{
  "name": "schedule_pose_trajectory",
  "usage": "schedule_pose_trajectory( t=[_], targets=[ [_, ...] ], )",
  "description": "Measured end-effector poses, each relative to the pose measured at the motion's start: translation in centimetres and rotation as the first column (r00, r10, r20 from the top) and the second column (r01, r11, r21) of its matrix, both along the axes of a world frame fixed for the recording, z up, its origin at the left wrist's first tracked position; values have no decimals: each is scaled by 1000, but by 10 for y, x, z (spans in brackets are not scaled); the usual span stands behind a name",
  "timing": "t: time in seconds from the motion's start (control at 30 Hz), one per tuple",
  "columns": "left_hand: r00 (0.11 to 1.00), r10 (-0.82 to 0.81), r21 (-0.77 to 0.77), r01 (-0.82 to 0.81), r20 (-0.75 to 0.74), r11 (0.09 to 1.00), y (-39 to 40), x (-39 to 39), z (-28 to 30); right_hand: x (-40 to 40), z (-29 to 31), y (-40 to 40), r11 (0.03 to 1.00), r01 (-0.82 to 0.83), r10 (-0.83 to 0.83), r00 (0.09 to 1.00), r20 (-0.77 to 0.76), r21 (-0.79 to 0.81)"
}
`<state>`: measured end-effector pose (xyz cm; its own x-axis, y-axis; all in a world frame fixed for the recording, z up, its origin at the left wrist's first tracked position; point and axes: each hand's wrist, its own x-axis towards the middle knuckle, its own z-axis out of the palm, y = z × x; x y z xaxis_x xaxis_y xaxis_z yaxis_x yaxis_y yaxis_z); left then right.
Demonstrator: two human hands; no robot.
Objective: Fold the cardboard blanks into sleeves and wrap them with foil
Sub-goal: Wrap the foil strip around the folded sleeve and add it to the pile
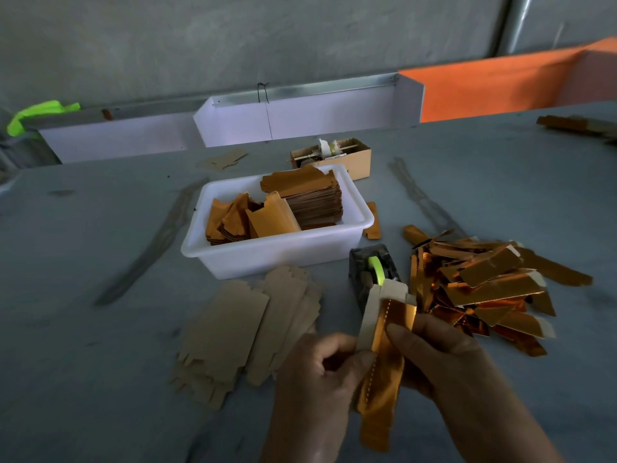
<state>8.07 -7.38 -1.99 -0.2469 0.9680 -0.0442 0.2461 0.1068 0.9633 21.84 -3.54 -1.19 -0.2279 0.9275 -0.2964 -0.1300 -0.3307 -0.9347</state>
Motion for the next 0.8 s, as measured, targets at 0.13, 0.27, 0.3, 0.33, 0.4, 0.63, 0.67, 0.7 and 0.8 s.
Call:
schedule_pose_trajectory(
  t=[0.13,0.27,0.3,0.33,0.4,0.63,0.67,0.7,0.8],
  targets=[
    [970,174,95,-159,-170,983,-2,8,-6,-2,0,-1,998,59,-59,998,22,17],
    [722,94,151,15,-686,988,-2,22,-1,-5,-2,-1,996,85,-85,996,23,17],
    [660,96,170,49,-745,984,-3,26,-1,-6,-2,-1,996,89,-90,995,31,28],
    [604,115,197,71,-789,978,-4,31,-2,-6,-1,-1,995,88,-90,995,42,41],
    [467,172,229,68,-867,971,-4,36,-8,-5,-1,-1,995,89,-93,993,78,55],
    [541,-119,-96,71,-833,993,-1,52,-6,-5,-5,-5,994,30,-64,935,347,104],
    [551,-129,-103,78,-825,992,-4,51,-6,-4,-5,-5,993,46,-84,929,360,112],
    [558,-47,-16,60,-828,998,-7,50,-5,-3,-4,-4,993,62,-95,930,354,102],
    [772,-154,-57,152,-616,987,-7,47,-5,3,-2,0,995,104,-102,977,188,-3]
  ],
)
